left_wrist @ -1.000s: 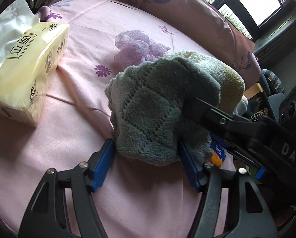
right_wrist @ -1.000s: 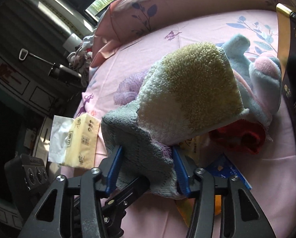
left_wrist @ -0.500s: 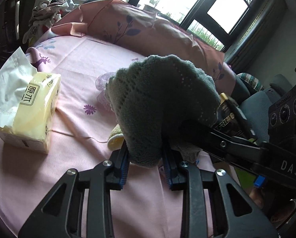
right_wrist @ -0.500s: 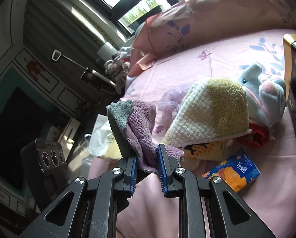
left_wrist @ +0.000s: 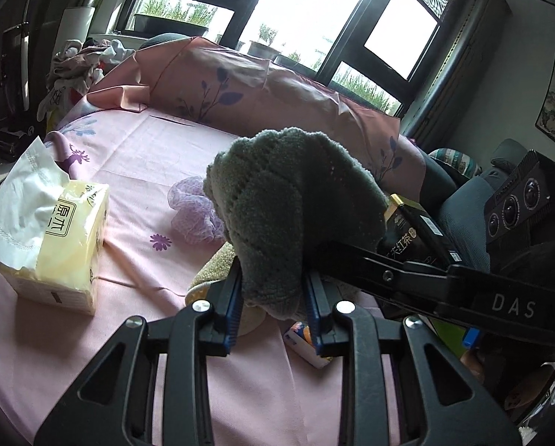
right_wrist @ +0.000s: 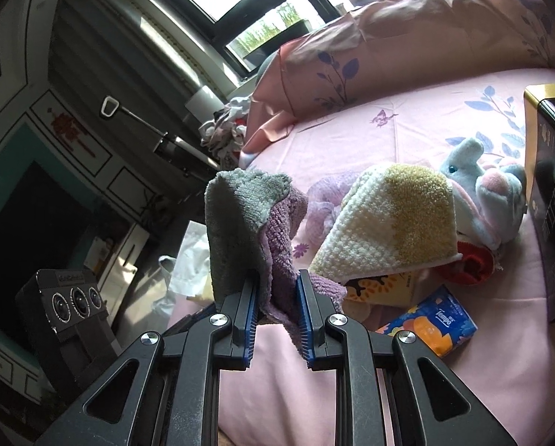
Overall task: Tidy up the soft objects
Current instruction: 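Lift the held cloths with the right gripper and turn toward the box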
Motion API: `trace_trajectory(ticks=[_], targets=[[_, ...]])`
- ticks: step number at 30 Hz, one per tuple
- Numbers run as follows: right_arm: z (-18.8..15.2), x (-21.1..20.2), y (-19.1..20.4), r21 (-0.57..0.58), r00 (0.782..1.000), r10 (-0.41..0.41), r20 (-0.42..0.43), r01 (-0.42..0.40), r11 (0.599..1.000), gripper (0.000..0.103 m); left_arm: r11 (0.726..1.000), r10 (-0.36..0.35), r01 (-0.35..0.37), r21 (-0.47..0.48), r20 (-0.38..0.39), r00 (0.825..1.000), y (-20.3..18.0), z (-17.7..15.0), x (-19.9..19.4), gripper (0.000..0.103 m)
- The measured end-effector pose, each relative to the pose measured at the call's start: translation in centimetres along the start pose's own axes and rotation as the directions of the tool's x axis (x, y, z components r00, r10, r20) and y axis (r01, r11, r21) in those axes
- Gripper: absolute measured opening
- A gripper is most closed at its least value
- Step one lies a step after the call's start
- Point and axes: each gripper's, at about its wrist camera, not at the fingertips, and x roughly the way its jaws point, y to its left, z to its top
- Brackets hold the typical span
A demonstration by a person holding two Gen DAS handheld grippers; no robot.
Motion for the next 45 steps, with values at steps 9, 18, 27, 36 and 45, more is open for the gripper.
trace_trajectory(ticks=[9, 18, 27, 36, 45], targets=[[-0.2, -0.3, -0.2, 0.001, 1.0, 0.004, 0.009, -0.004, 1.0, 0.022, 1.0, 0.008, -0.008, 0.02, 0.018, 1.0, -0.1, -0.3, -0.3, 0.026], [-0.5, -0.9, 0.4, -0.023, 0.999, -0.029, 0.031, 0.03, 0.999, 0.022, 0.999, 0.013, -0.016, 0.051, 0.051, 0.999, -1.0, -0.6, -0.6, 0.026], [-0.5, -2.1, 1.1, -0.042, 0.997, -0.042, 0.07, 0.045, 0.998, 0.022, 0.999, -0.039, 0.035, 0.038, 0.099, 0.994, -1.1, -0.5, -1.3, 0.026], [-0.5, -3.2, 1.3, -0.054, 0.993, -0.074, 0.087, 0.079, 0.995, 0.022, 0.998, -0.048, 0.04, 0.058, 0.127, 0.991, -2.0, -0.8, -1.3, 0.026], [-0.4, -4.2, 1.8, -0.068, 0.99, -0.092, 0.107, 0.099, 0.993, 0.022, 0.995, -0.07, 0.059, 0.08, 0.157, 0.985, -2.5, -0.8, -1.7, 0.026]])
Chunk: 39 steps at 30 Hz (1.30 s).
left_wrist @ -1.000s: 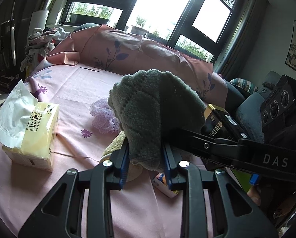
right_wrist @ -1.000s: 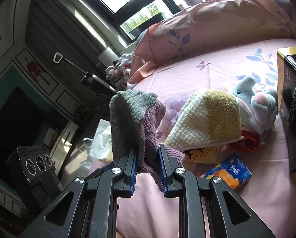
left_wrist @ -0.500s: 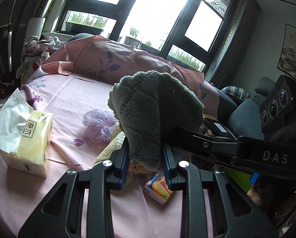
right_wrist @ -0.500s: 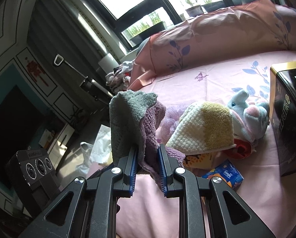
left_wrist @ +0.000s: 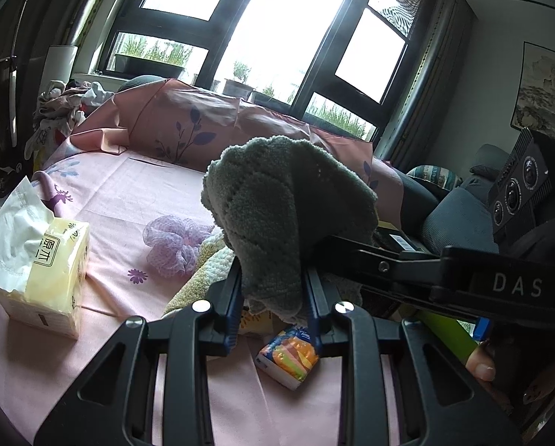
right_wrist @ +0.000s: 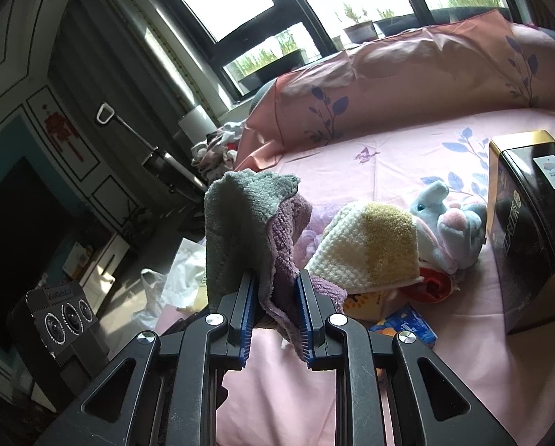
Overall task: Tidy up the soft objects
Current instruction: 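Lift the held cloths with the right gripper and turn toward the box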
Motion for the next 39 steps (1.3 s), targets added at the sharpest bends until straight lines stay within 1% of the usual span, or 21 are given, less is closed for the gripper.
trace_trajectory(ticks=[6, 11, 14, 21, 29, 31, 34, 36, 39], targets=[[0.1, -0.5, 0.1, -0.021, 1.0, -0.007, 0.015, 0.007, 1.0, 0.022, 1.0, -0.026, 0.026, -0.005, 0.021, 0.999, 0.0, 0.2, -0.4, 0.025], [0.0, -0.9, 0.5, -0.048, 0.999, -0.031, 0.026, 0.032, 0.998, 0.022, 1.0, -0.025, 0.025, 0.008, 0.036, 0.999, -0.3, 0.2, -0.5, 0.025], [0.0, -1.3, 0.7, -0.053, 0.999, -0.032, 0.037, 0.034, 0.998, 0.022, 0.999, -0.033, 0.032, 0.013, 0.053, 0.998, -0.4, 0.2, -0.8, 0.025], [0.3, -2.2, 1.0, -0.07, 0.996, -0.051, 0.067, 0.055, 0.996, 0.022, 0.998, -0.065, 0.065, 0.004, 0.067, 0.996, -0.8, 0.4, -1.0, 0.025], [0.6, -4.4, 0.6, -0.062, 0.991, -0.037, 0.125, 0.045, 0.997, 0.022, 0.996, -0.081, 0.075, 0.058, 0.106, 0.991, -3.0, 1.2, -1.6, 0.025], [0.8, -5.1, 0.4, -0.062, 0.988, -0.037, 0.152, 0.047, 0.997, 0.022, 0.994, -0.104, 0.098, 0.058, 0.112, 0.988, -3.6, 1.6, -1.6, 0.024], [1.0, -6.3, 0.1, -0.074, 0.98, -0.063, 0.191, 0.079, 0.994, 0.022, 0.989, -0.135, 0.128, 0.07, 0.099, 0.986, -4.6, 2.1, -1.2, 0.024], [1.2, -7.1, -0.4, -0.069, 0.975, -0.082, 0.205, 0.098, 0.993, 0.022, 0.987, -0.135, 0.126, 0.096, 0.094, 0.986, -5.7, 2.1, -1.0, 0.024], [1.4, -8.3, -1.4, -0.041, 0.968, -0.093, 0.234, 0.105, 0.994, 0.022, 0.983, -0.139, 0.127, 0.133, 0.093, 0.986, -7.4, 2.4, -0.5, 0.023]])
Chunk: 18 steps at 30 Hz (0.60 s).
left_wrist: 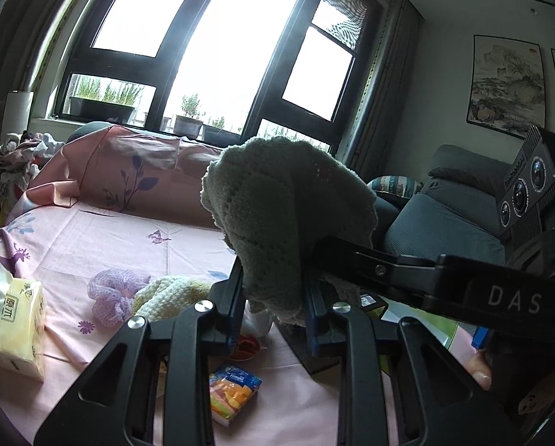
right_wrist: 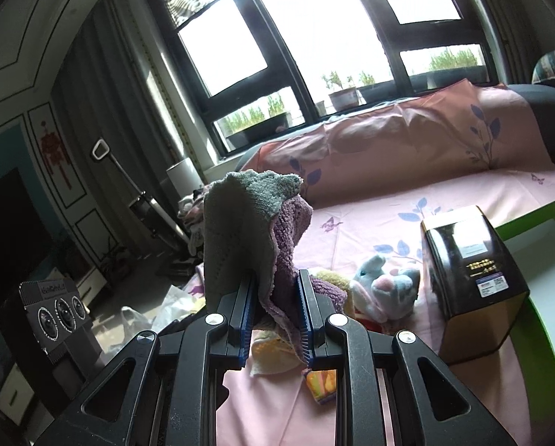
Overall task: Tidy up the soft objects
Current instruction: 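Lift the held cloths with the right gripper and turn toward the box, then lower the cloths into the green-rimmed box and open the right gripper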
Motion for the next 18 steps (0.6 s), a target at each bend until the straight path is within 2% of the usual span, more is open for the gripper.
trace_trajectory(ticks=[7, 11, 18], targets=[[0.7, -3.1, -3.5, 0.073, 0.997, -0.012, 0.079, 0.006, 0.997, 0.022, 0.995, -0.076, 0.077, 0.06, -0.024, 0.997, -3.6, 0.8, 2.1, 0.023], [0.6, -4.5, -5.5, 0.116, 0.991, -0.066, 0.112, 0.053, 0.992, 0.022, 0.989, -0.097, 0.102, 0.108, -0.053, 0.994, -5.9, 0.8, 3.8, 0.023], [0.4, -6.9, -9.7, 0.236, 0.98, -0.125, 0.157, 0.086, 0.968, 0.022, 0.971, -0.179, 0.195, 0.137, -0.116, 0.977, -9.1, 0.3, 7.0, 0.023]])
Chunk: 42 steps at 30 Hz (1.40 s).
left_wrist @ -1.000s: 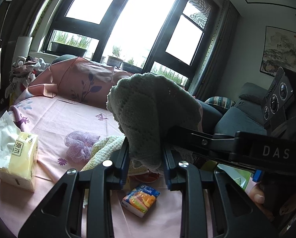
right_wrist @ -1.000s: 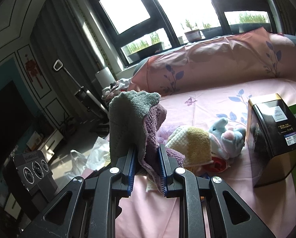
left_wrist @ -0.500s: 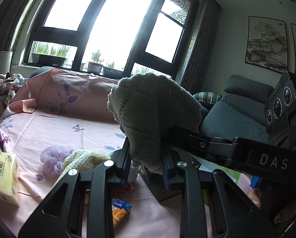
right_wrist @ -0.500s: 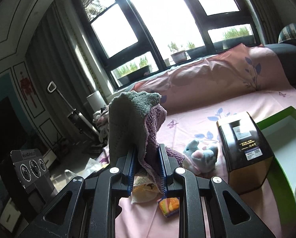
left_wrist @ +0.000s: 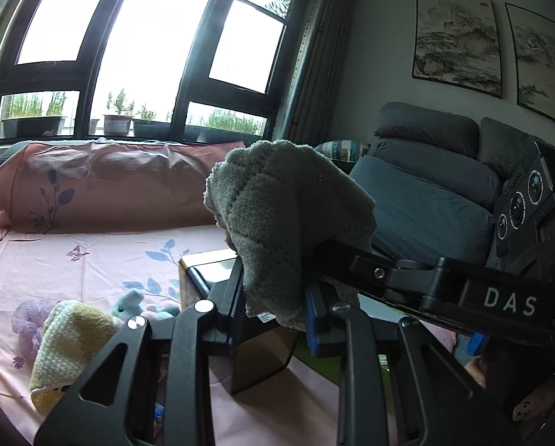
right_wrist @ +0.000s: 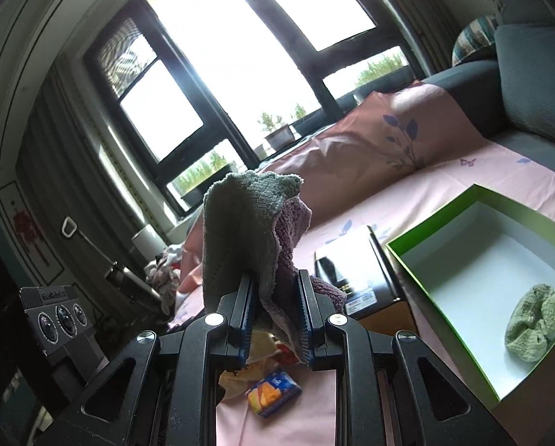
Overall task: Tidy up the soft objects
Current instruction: 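Lower the cloths into the green-rimmed box and open the right gripper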
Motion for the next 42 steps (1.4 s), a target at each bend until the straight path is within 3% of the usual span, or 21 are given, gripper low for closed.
trace_trajectory(ticks=[8, 12, 18, 23, 29, 33, 37, 39, 41, 42], targets=[[0.3, -2.4, -4.1, 0.134, 0.995, -0.066, 0.081, 0.055, 0.99, 0.022, 0.993, -0.082, 0.086, 0.075, -0.063, 0.995, -4.0, 0.4, 4.0, 0.023], [0.3, -3.7, -6.8, 0.215, 0.991, -0.068, 0.116, 0.041, 0.976, 0.023, 0.984, -0.12, 0.13, 0.119, -0.091, 0.989, -6.0, 0.2, 5.8, 0.023], [0.3, -4.8, -9.8, 0.311, 0.976, -0.15, 0.155, 0.096, 0.945, 0.023, 0.972, -0.167, 0.189, 0.139, -0.157, 0.973, -8.1, -0.5, 8.8, 0.024], [0.0, -4.7, -11.8, 0.377, 0.97, -0.189, 0.151, 0.121, 0.918, 0.023, 0.967, -0.192, 0.221, 0.124, -0.211, 0.958, -8.6, -0.8, 11.0, 0.024], [-0.5, -4.1, -14.0, 0.442, 0.968, -0.215, 0.131, 0.137, 0.886, 0.023, 0.971, -0.174, 0.21, 0.116, -0.265, 0.948, -9.1, -1.7, 13.3, 0.024], [-0.6, -4.4, -14.6, 0.456, 0.951, -0.277, 0.136, 0.188, 0.87, 0.023, 0.971, -0.176, 0.215, 0.104, -0.297, 0.939, -9.8, -2.1, 13.9, 0.029], [-0.4, -5.3, -14.8, 0.471, 0.933, -0.323, 0.157, 0.216, 0.855, 0.023, 0.968, -0.159, 0.205, 0.145, -0.28, 0.947, -10.2, -2.2, 13.8, 0.058], [-0.4, -5.5, -14.8, 0.472, 0.931, -0.328, 0.161, 0.219, 0.854, 0.033, 0.97, -0.172, 0.212, 0.116, -0.285, 0.943, -9.8, -2.1, 13.5, 0.058], [-0.3, -5.7, -14.6, 0.465, 0.924, -0.344, 0.167, 0.234, 0.854, 0.054, 0.972, -0.181, 0.214, 0.094, -0.273, 0.945, -9.4, -1.8, 13.0, 0.062], [-0.3, -5.8, -14.4, 0.46, 0.924, -0.34, 0.176, 0.228, 0.858, 0.056, 0.972, -0.185, 0.215, 0.089, -0.265, 0.946, -9.2, -1.6, 12.7, 0.064]])
